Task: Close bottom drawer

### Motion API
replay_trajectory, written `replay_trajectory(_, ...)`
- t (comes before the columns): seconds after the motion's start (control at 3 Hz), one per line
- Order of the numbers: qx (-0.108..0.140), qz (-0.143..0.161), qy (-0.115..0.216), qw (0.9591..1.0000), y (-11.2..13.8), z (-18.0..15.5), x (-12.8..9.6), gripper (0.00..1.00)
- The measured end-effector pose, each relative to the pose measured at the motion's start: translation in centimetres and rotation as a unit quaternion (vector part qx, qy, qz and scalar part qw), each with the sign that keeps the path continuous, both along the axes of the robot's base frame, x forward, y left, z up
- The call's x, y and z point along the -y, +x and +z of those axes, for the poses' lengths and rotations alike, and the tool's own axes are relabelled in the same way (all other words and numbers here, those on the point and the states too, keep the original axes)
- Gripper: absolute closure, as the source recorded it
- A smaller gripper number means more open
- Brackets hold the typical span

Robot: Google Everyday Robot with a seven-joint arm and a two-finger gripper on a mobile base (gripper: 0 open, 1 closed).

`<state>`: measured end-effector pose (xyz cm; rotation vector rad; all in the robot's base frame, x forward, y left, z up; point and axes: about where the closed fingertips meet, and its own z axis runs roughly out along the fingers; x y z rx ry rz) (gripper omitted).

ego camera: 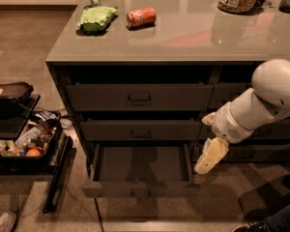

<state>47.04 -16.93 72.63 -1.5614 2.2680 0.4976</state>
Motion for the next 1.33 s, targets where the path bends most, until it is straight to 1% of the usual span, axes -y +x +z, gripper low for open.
replay_trajectory(0.33, -0.005, -0.011, 0.049, 0.9987, 1.7, -4.5, -0.8, 0.0)
replay_trajectory(0.67, -0.006, -0.011, 0.049, 0.9987, 1.7, -4.5, -0.8, 0.0)
replay_trajectory(1.0, -0.033, -0.017, 0.059, 0.9976, 1.8, -7.1, -1.3, 0.0)
replay_trajectory(1.33, -0.087, -0.031, 0.079, 0.9925, 1.6, -13.8, -2.5, 0.0)
